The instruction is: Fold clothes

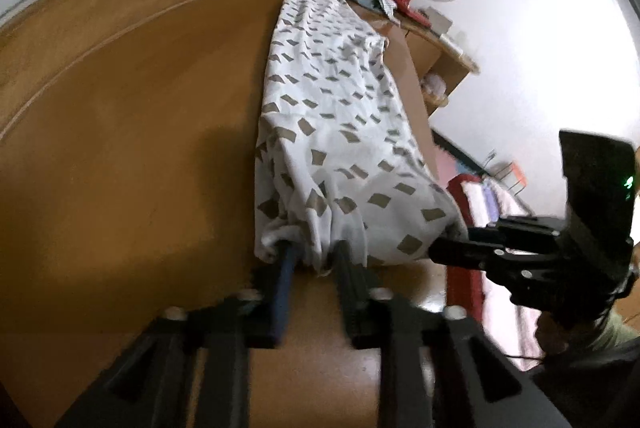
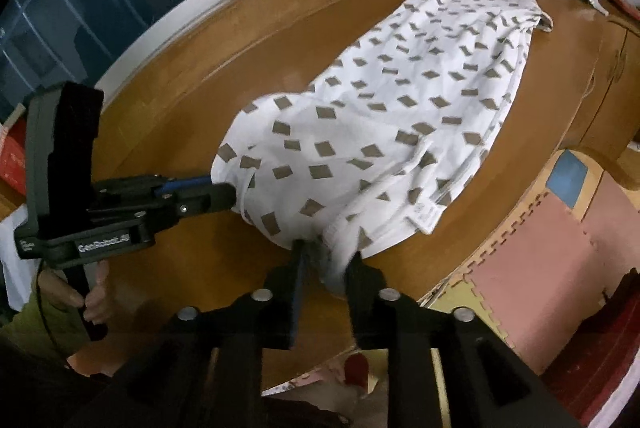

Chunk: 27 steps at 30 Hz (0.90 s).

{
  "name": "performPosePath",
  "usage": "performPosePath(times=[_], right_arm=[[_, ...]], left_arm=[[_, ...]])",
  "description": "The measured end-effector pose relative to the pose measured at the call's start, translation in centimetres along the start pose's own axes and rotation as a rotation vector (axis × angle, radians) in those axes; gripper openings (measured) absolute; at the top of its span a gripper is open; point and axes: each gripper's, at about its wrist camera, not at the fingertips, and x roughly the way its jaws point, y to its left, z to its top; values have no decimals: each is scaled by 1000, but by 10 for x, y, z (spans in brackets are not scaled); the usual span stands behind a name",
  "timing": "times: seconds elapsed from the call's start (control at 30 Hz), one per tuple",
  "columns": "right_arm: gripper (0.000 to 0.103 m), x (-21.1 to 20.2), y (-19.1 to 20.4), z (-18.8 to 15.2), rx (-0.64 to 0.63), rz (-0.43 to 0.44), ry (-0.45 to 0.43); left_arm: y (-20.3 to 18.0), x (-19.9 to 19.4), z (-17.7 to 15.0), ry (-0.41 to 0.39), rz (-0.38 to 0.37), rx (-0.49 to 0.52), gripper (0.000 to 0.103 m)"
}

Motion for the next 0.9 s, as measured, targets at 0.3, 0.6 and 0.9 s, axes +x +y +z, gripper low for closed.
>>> performPosePath(times=[0.3, 0.6, 0.9], right_arm=[[8, -6, -11, -4, 16, 19, -45], [14, -7, -12, -15, -16, 4, -13], [33, -34, 13, -7, -149, -128, -134]], left_arm=[[-3, -36, 13, -2, 184, 183, 4], [3, -47, 4, 26, 262, 204, 0], [-35, -20, 32, -28, 62, 229, 12]])
